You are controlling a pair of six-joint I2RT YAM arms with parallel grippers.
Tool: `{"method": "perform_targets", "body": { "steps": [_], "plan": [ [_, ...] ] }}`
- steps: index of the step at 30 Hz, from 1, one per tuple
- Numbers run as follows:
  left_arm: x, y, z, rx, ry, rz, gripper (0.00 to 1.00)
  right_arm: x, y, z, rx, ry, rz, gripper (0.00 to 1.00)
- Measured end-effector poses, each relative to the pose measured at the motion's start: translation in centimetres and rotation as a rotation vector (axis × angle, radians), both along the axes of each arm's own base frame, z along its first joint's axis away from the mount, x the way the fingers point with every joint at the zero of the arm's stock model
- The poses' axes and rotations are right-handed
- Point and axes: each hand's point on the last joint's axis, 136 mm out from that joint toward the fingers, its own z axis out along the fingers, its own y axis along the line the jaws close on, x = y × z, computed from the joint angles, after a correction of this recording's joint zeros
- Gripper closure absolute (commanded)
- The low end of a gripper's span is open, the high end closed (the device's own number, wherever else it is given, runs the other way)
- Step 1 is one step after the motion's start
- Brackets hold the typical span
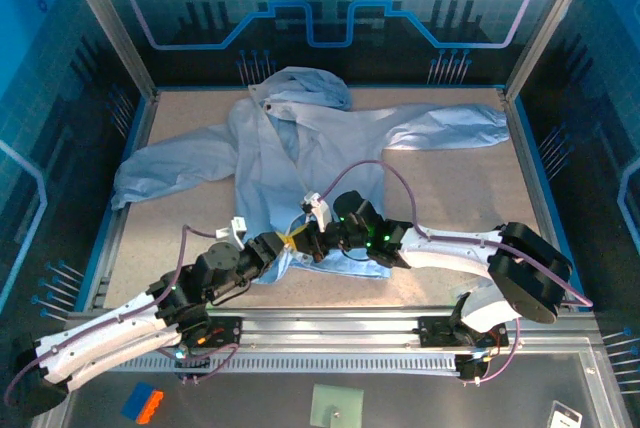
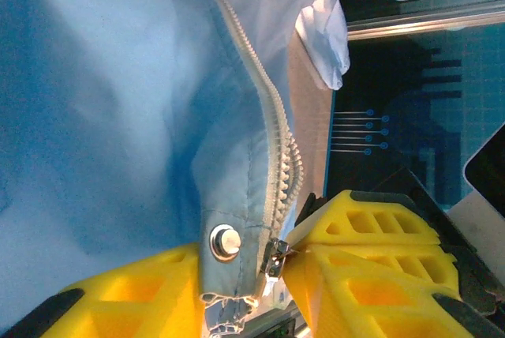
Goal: Zip up the jacket
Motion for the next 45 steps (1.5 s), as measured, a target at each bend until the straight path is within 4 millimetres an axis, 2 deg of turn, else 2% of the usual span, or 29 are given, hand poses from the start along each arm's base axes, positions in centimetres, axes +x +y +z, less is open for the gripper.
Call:
{"method": "perform_targets", "body": {
  "steps": [4, 8, 17, 23, 31, 38, 45],
  "plan": [
    [0.2, 0.0, 0.2, -0.009, -0.012, 0.010, 0.79, 0.2, 0.0, 0.0, 0.005, 0.007, -0.005, 1.00],
    [0.3, 0.1, 0.2, -0.007, -0.016, 0.014, 1.00, 0.3, 0.0, 0.0, 0.008, 0.013, -0.009, 1.00],
    [-0.2, 0.5, 0.3, 0.050, -0.033, -0.012, 1.00, 0.1, -0.2, -0.1, -0.009, -0.005, 0.005, 1.00],
    [-1.0, 0.6, 1.2, 0.135, -0.049, -0.082, 1.00, 0.0, -0.1, 0.6, -0.072, -0.096, 0.058, 1.00],
    [-2.7, 1.0, 0.8, 0.233, -0.012, -0.181, 1.00, 1.2, -0.4, -0.6, -0.192, -0.185, 0.069, 1.00],
    [-3.1, 1.3, 0.8, 0.253, -0.002, -0.207, 1.00, 1.8, -0.4, -0.5, -0.206, -0.200, 0.061, 1.00],
    [-3.5, 1.3, 1.0, 0.260, -0.004, -0.232, 1.00, 4.5, -2.1, -0.5, -0.221, -0.191, 0.001, 1.00]
  ]
}}
